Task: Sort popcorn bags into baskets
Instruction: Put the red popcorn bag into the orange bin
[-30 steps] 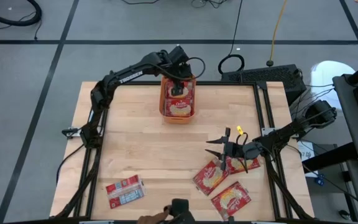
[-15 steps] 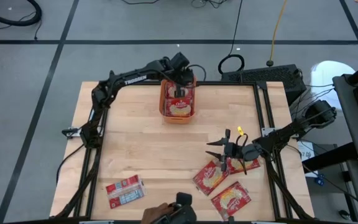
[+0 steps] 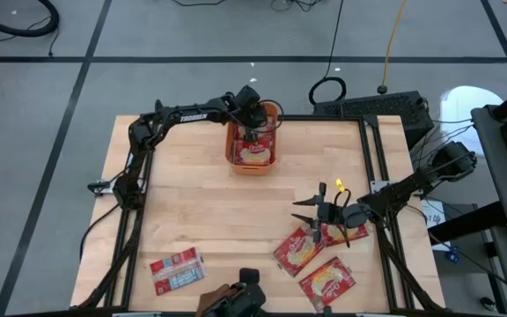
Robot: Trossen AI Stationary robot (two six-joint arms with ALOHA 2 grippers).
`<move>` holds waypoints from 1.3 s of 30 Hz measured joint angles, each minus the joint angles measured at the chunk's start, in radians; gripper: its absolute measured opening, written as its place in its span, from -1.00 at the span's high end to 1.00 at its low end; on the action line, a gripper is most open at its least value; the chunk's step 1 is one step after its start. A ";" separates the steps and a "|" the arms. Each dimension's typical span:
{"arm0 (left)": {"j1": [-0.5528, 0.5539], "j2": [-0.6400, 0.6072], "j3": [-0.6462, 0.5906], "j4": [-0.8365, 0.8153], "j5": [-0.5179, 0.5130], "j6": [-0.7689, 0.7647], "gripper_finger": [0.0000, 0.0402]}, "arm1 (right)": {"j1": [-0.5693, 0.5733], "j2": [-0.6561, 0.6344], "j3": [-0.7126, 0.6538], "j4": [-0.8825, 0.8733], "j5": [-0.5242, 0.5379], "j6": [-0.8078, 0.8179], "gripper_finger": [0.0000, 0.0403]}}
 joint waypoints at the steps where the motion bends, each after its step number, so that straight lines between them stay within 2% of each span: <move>1: 0.004 0.003 -0.009 0.004 0.012 0.000 0.97 | 0.000 0.000 0.000 0.000 0.000 -0.002 0.25; 13: 0.002 0.012 -0.018 0.001 -0.006 -0.053 0.95 | 0.000 0.000 0.000 0.023 0.000 0.005 0.25; 18: -0.021 -0.088 -0.018 -0.040 -0.067 -0.093 0.98 | 0.000 0.000 0.000 0.023 0.000 0.021 0.25; 26: -0.076 -0.324 -0.016 -0.141 -0.059 -0.238 0.96 | 0.000 -0.001 0.000 0.023 0.002 0.051 0.25; 32: -0.241 -0.450 -0.038 -0.277 -0.055 -0.320 0.98 | 0.009 -0.038 0.000 -0.073 0.000 0.206 0.25; 35: -0.365 -0.509 -0.129 -0.237 -0.077 -0.366 0.97 | 0.023 -0.059 0.001 -0.114 0.001 0.284 0.25; 39: -0.552 -0.573 -0.302 -0.061 -0.170 -0.445 0.97 | 0.036 -0.083 0.002 -0.139 0.004 0.348 0.25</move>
